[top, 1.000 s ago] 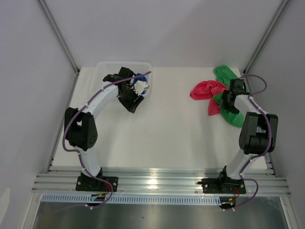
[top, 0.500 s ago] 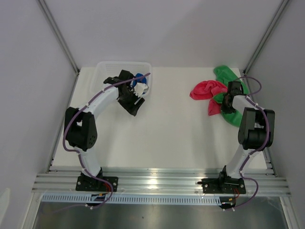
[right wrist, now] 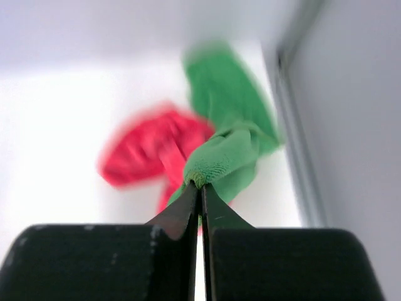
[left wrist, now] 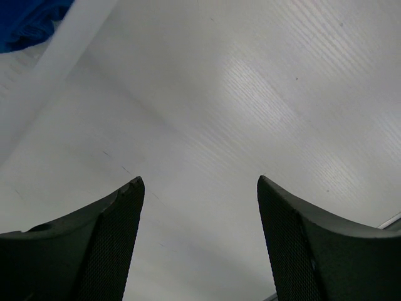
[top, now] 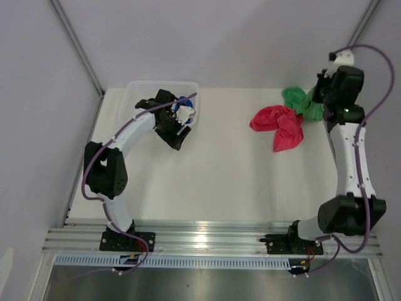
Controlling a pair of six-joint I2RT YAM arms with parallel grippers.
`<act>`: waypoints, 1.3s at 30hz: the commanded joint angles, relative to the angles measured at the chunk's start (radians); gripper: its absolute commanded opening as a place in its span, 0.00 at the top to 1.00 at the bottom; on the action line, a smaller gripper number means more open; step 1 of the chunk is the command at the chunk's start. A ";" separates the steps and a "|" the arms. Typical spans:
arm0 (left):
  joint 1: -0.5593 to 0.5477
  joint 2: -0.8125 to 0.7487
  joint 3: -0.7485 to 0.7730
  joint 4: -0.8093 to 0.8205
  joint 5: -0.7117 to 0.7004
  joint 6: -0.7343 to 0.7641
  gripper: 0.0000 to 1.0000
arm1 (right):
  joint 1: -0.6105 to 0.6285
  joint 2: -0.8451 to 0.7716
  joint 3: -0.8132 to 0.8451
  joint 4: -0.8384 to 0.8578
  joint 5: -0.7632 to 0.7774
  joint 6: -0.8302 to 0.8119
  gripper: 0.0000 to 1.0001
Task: Roll the towels
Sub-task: Grab a towel with the right arm, then move the towel to the center of the board
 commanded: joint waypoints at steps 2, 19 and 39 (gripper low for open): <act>-0.004 -0.061 0.110 -0.013 0.042 -0.021 0.24 | 0.067 -0.158 0.216 0.105 -0.238 -0.099 1.00; 0.108 -0.187 0.256 -0.044 0.099 -0.063 0.23 | 0.601 -0.296 -0.042 0.390 -0.347 0.346 1.00; -0.185 -0.204 -0.313 -0.053 0.069 0.138 0.24 | 0.402 -0.258 -0.667 0.171 -0.082 0.427 0.48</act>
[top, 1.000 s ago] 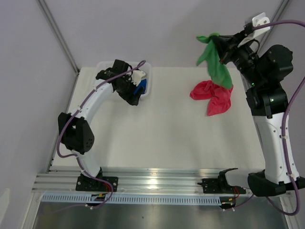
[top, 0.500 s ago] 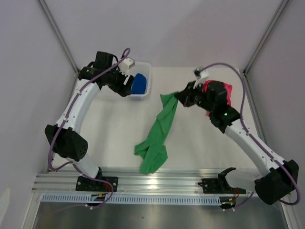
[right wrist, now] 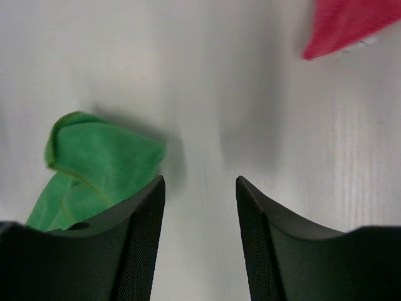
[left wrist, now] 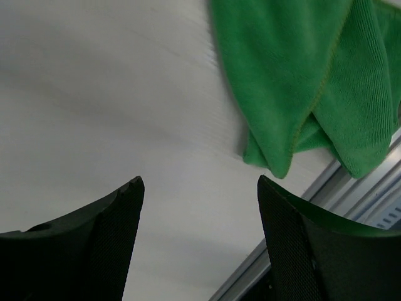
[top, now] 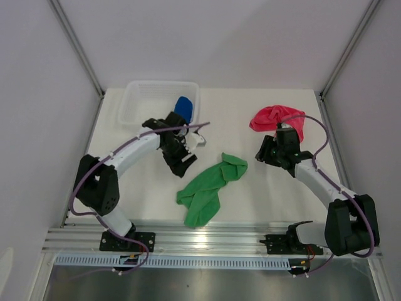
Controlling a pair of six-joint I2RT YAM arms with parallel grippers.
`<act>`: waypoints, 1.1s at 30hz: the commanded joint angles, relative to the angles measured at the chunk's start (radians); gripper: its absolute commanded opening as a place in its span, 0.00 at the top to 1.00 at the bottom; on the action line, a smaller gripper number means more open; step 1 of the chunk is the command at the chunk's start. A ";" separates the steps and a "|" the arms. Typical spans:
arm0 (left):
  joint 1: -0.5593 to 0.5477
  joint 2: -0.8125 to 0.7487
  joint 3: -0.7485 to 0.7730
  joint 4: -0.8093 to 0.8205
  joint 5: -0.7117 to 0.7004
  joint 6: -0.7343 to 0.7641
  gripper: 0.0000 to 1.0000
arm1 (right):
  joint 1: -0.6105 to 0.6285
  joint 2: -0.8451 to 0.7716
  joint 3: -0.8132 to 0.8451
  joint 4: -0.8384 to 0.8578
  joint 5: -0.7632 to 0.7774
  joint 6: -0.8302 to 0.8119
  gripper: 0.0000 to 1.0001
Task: Roll the towels
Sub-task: Move the towel to the center of the board, then flatten the towel
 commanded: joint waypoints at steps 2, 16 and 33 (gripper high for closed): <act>-0.098 -0.009 -0.155 0.032 -0.034 0.089 0.23 | 0.145 -0.059 0.055 -0.005 -0.006 -0.077 0.48; -0.212 0.098 -0.271 0.146 -0.008 0.086 0.23 | 0.236 0.158 0.114 0.024 -0.007 -0.155 0.42; -0.115 0.003 0.011 0.070 -0.207 0.037 0.99 | 0.084 0.112 0.212 0.011 -0.196 -0.158 1.00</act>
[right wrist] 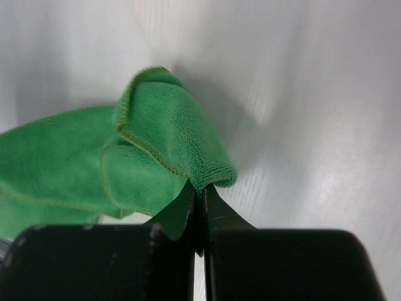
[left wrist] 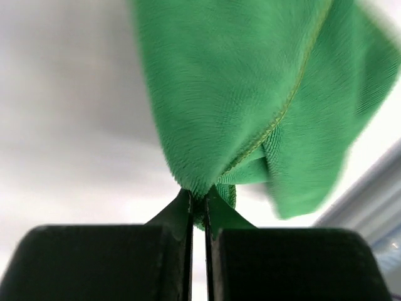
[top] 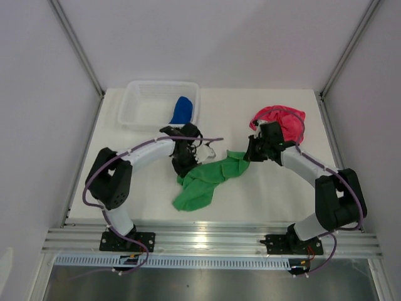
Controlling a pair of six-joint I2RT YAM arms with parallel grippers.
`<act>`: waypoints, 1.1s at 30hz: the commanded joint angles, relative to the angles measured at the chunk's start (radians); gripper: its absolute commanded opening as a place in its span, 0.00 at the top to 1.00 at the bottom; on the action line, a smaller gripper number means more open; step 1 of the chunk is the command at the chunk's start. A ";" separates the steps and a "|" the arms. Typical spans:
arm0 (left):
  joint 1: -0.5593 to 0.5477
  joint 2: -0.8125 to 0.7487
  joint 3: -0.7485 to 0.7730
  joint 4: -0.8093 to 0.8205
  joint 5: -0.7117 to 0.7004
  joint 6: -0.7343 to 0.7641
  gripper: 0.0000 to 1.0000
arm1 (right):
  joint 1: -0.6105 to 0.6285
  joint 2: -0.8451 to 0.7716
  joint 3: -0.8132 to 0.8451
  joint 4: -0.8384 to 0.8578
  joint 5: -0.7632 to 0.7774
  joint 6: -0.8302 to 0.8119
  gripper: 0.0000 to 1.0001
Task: Roll the towels
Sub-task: Flatten the towel
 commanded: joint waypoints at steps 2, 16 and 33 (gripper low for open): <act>0.047 -0.144 0.239 -0.004 -0.145 0.022 0.99 | -0.133 -0.179 0.071 -0.019 -0.074 0.024 1.00; 0.047 0.039 0.713 0.149 -0.269 0.052 0.99 | -0.257 -0.657 -0.139 -0.096 -0.143 0.176 1.00; 0.049 -0.118 0.625 -0.429 -0.073 0.196 0.99 | -0.316 -0.668 0.097 -0.599 -0.190 0.159 1.00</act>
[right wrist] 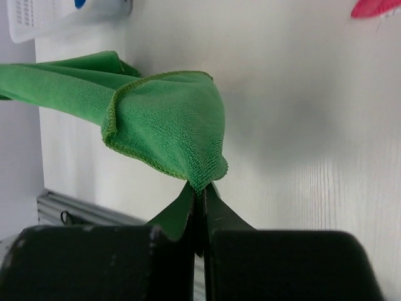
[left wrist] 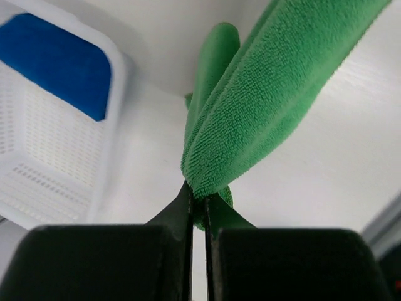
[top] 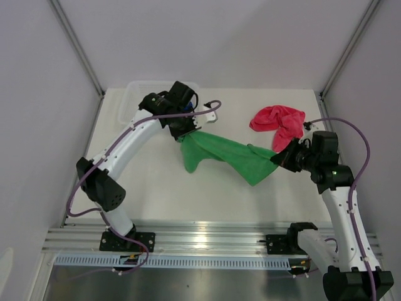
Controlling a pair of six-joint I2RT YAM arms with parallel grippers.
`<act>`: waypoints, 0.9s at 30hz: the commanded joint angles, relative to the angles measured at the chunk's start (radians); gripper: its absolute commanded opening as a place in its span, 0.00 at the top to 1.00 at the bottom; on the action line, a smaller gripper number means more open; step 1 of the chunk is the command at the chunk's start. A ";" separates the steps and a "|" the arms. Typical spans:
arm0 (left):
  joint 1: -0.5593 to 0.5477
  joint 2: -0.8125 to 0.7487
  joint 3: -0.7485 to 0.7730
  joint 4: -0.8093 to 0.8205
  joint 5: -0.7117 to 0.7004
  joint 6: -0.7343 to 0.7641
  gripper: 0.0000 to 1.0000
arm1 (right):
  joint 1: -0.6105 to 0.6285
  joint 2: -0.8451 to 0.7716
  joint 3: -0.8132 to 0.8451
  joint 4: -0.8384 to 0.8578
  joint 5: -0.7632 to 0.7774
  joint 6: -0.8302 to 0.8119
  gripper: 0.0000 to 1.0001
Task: Roll the towels
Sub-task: Flatten the towel
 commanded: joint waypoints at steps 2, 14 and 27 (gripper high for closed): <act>0.006 -0.115 0.031 -0.389 0.122 0.104 0.99 | -0.006 0.016 0.186 -0.278 -0.060 -0.006 1.00; 0.034 -0.038 -0.170 -0.180 0.116 0.168 0.98 | -0.010 0.180 0.062 -0.148 -0.139 0.063 1.00; 0.034 0.190 0.117 0.109 -0.004 -0.110 0.12 | 0.071 0.475 0.223 0.048 0.328 -0.084 0.44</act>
